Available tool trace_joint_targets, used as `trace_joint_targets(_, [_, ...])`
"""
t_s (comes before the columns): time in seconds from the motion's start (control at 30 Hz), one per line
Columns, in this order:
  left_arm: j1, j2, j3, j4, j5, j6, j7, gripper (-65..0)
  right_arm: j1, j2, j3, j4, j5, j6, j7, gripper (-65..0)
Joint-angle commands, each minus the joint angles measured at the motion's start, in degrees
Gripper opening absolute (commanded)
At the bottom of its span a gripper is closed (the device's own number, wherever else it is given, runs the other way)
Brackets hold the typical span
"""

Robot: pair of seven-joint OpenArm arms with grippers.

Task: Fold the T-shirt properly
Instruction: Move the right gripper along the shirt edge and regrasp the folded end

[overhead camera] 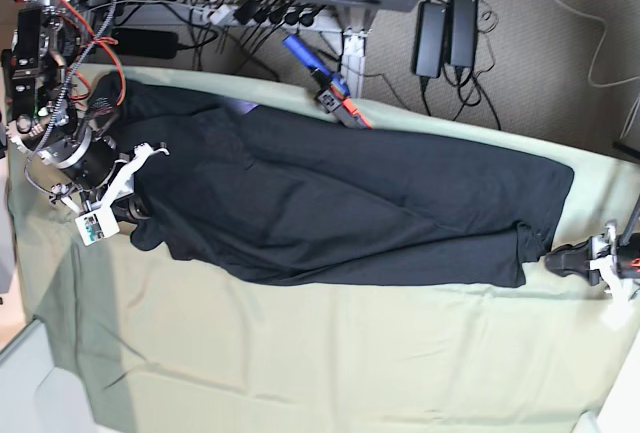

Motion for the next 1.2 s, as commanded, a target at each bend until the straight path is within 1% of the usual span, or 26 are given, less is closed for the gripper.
trace_joint_targets(0.0, [-1.07, -1.81, -0.39, 0.76, -1.21, -1.13, -0.24, -51.2, 0.0, 1.07, 1.03, 1.09, 0.72, 4.52, 0.85, -65.0])
trace_joint_targets(0.3, [-1.03, -4.46, -0.39, 0.76, -1.21, -1.13, -0.7, -51.2, -2.73, 1.11, 1.33, 1.16, 0.96, 4.52, -0.68, -65.0])
trace_joint_targets(0.4, [-1.05, -4.57, -0.39, 0.76, -1.21, -1.13, -0.83, -51.2, -2.84, 1.11, 1.33, 1.14, 1.53, 4.52, -2.51, -65.0])
trace_joint_targets(0.63, [-0.94, -4.59, -0.39, 0.74, -1.21, -1.13, -1.11, -51.2, -3.52, 1.07, 1.33, 1.05, 1.57, 4.5, -2.89, -65.0])
trace_joint_targets(0.73, [-0.92, -4.59, -0.39, 0.76, -1.21, -1.13, -1.57, -51.2, -3.61, 1.07, 1.31, 1.03, 1.95, 4.5, -7.06, -64.7])
trace_joint_targets(0.8, [-0.92, -4.59, -0.39, 0.76, -1.21, -1.13, -1.57, -51.2, -3.61, 1.07, 1.31, 1.03, 1.97, 4.5, -9.77, -43.6])
trace_joint_targets(0.83, [-0.92, -4.57, -0.39, 0.76, -1.21, -1.13, -1.53, -51.2, -3.61, 1.07, 1.33, 1.03, 1.97, 4.48, -10.6, -35.6])
trace_joint_targets(0.87, [-0.92, -4.59, -0.39, 0.76, -1.21, -1.13, -1.38, -51.2, -3.58, 1.09, 1.33, 1.05, 1.95, 4.48, -11.1, -30.6])
trace_joint_targets(0.9, [-0.92, -4.59, -0.39, 0.76, -1.21, -1.13, -0.81, -51.2, -3.61, 1.09, 1.36, 1.14, 1.95, 4.46, -11.17, -29.4])
trace_joint_targets(1.07, [-0.92, -4.61, -0.39, 0.76, -1.21, -1.13, 0.17, -51.2, -3.45, 0.98, 3.63, 3.54, 1.97, 4.24, -11.1, -29.4])
trace_joint_targets(1.17, [-0.92, -4.59, -0.39, 1.11, -1.21, -1.13, 0.28, -51.2, -3.26, 0.76, 6.45, 7.87, 3.69, 4.24, -9.11, -29.4])
